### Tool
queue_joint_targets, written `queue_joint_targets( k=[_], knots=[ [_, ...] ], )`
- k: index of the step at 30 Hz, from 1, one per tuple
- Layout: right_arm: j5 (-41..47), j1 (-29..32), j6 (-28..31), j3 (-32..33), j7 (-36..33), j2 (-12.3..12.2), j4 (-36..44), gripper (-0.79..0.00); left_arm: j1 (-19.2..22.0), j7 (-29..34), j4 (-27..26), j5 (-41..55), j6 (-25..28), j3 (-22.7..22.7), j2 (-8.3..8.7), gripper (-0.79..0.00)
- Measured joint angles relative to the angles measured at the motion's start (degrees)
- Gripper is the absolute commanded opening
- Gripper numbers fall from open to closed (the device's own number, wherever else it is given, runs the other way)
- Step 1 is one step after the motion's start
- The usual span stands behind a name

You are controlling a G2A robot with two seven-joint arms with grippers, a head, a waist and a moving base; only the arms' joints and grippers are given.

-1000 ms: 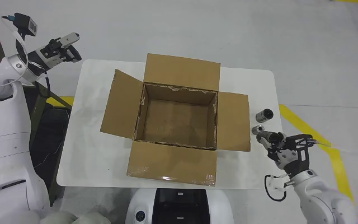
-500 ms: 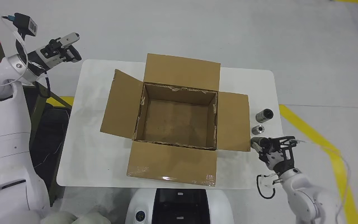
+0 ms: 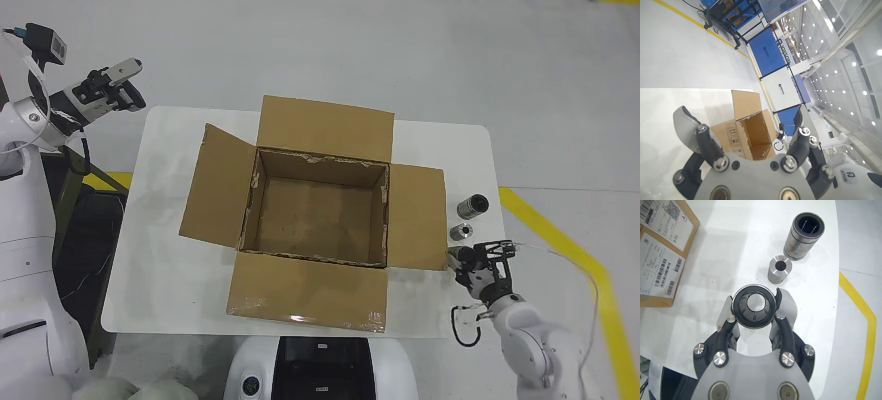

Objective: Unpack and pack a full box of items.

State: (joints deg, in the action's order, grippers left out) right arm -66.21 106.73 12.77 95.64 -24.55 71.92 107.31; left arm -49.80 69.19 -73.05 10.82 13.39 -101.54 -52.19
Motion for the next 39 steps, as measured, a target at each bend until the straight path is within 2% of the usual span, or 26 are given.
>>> queue_joint_targets(
  k=[5,8,13,16,17,18,22,26,30,39],
  knots=[
    [-0.5,-1.7,-1.4,-0.9,-0.5,0.0,-1.6,-0.785,0.0,0.0,0.0,0.0,0.0,0.0,0.00,0.000],
    [-0.8,-2.4,-1.8,-1.4,-0.8,-0.1,-2.4,-0.705,0.0,0.0,0.0,0.0,0.0,0.0,0.00,0.000],
    [-1.4,-3.8,-2.5,-2.3,-1.3,-0.1,-3.7,-0.622,0.0,0.0,0.0,0.0,0.0,0.0,0.00,0.000],
    [-1.7,-4.3,-2.6,-2.6,-1.7,-0.2,-4.1,-0.468,0.0,0.0,0.0,0.0,0.0,0.0,0.00,0.000],
    [-1.8,-4.4,-2.6,-2.7,-1.8,-0.2,-4.2,-0.379,0.0,0.0,0.0,0.0,0.0,0.0,0.00,0.000],
    [-1.9,-4.5,-2.7,-2.7,-1.9,-0.2,-4.2,-0.256,0.0,0.0,0.0,0.0,0.0,0.0,0.00,0.000],
    [-2.2,-4.8,-3.1,-2.7,-2.3,-0.3,-3.9,-0.129,0.0,0.0,0.0,0.0,0.0,0.0,0.00,0.000],
    [-2.4,-4.3,-3.0,-2.3,-2.5,-0.5,-3.1,-0.077,0.0,0.0,0.0,0.0,0.0,0.0,0.00,0.000],
    [-2.1,-2.7,-3.1,-0.9,-2.0,-0.6,-0.9,-0.071,0.0,0.0,0.0,0.0,0.0,0.0,0.00,0.000],
    [-1.9,6.0,-4.0,4.5,0.3,-0.9,8.1,-0.046,0.0,0.0,0.0,0.0,0.0,0.0,0.00,0.000]
  ],
)
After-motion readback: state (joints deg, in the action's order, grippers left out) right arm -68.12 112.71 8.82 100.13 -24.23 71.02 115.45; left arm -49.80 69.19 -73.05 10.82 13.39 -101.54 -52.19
